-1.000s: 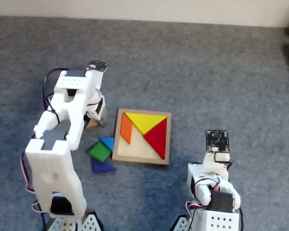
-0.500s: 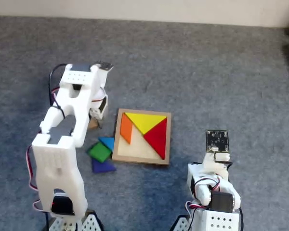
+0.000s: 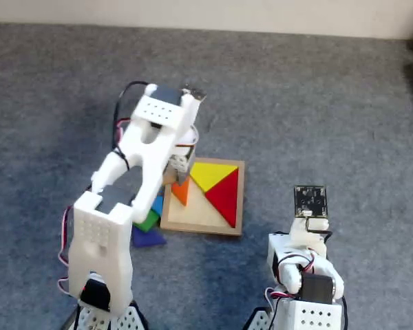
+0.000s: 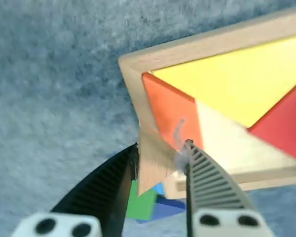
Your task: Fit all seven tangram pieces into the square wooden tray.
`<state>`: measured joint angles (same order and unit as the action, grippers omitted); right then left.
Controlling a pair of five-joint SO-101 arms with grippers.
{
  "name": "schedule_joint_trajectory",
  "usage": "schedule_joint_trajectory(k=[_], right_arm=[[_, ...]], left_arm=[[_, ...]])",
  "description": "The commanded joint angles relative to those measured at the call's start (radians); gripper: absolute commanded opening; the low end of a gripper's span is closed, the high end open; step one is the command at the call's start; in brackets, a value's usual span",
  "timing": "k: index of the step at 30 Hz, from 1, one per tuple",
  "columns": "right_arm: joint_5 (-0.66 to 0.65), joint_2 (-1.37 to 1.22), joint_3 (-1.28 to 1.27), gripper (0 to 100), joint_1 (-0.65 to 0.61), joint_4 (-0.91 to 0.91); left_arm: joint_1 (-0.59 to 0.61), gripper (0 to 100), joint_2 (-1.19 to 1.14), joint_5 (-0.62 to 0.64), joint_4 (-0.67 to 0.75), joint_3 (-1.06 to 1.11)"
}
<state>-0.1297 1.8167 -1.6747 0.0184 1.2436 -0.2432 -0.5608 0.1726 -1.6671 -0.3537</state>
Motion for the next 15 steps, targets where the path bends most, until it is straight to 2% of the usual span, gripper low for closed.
schedule_joint_trajectory(k=[1,4,7,15], right_arm=[[-0.011,0.018,-0.102,0.5,0.01,0.007],[-0.011,0.018,-0.102,0.5,0.01,0.007],[-0.011,0.018,-0.102,0.5,0.01,0.007],[-0.011,0.018,-0.102,0.5,0.01,0.007]], left_arm=[[-0.061,12,0.015,0.166,-0.008,-0.048],[-0.09,12,0.008,0.292,-0.008,-0.048],[-0.11,12,0.008,0.362,-0.008,-0.048],[-0.12,12,0.005,0.376,0.015,-0.039]])
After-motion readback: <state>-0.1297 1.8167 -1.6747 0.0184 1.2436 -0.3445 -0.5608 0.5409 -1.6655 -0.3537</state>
